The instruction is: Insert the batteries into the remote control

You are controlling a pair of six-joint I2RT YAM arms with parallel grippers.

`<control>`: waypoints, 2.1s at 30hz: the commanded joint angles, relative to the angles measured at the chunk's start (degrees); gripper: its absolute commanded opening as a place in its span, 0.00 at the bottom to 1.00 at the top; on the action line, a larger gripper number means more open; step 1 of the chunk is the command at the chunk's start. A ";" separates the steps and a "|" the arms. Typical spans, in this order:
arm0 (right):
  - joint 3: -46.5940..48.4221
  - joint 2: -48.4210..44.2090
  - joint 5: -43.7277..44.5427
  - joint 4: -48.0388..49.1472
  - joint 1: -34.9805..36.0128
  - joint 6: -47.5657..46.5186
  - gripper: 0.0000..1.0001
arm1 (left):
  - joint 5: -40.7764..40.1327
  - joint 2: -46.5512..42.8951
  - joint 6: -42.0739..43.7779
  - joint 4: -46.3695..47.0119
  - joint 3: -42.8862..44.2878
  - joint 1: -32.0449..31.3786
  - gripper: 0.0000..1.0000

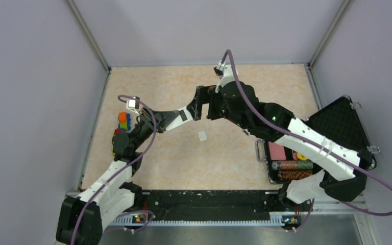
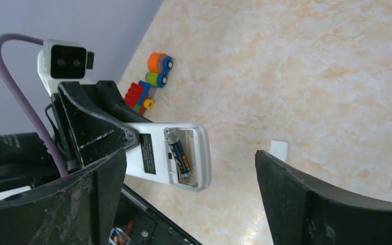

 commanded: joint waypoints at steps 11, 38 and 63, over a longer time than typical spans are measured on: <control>-14.39 -10.19 -0.09 15.19 0.49 32.23 0.99 | -0.92 -0.24 1.69 12.00 0.58 0.02 0.00; -26.95 -10.92 -2.90 31.47 -2.24 52.98 0.99 | 0.09 -0.50 3.55 12.85 0.50 0.01 0.00; -29.41 -9.64 -7.22 33.47 -4.17 54.35 0.66 | -1.85 -1.31 1.51 12.36 1.13 0.01 0.00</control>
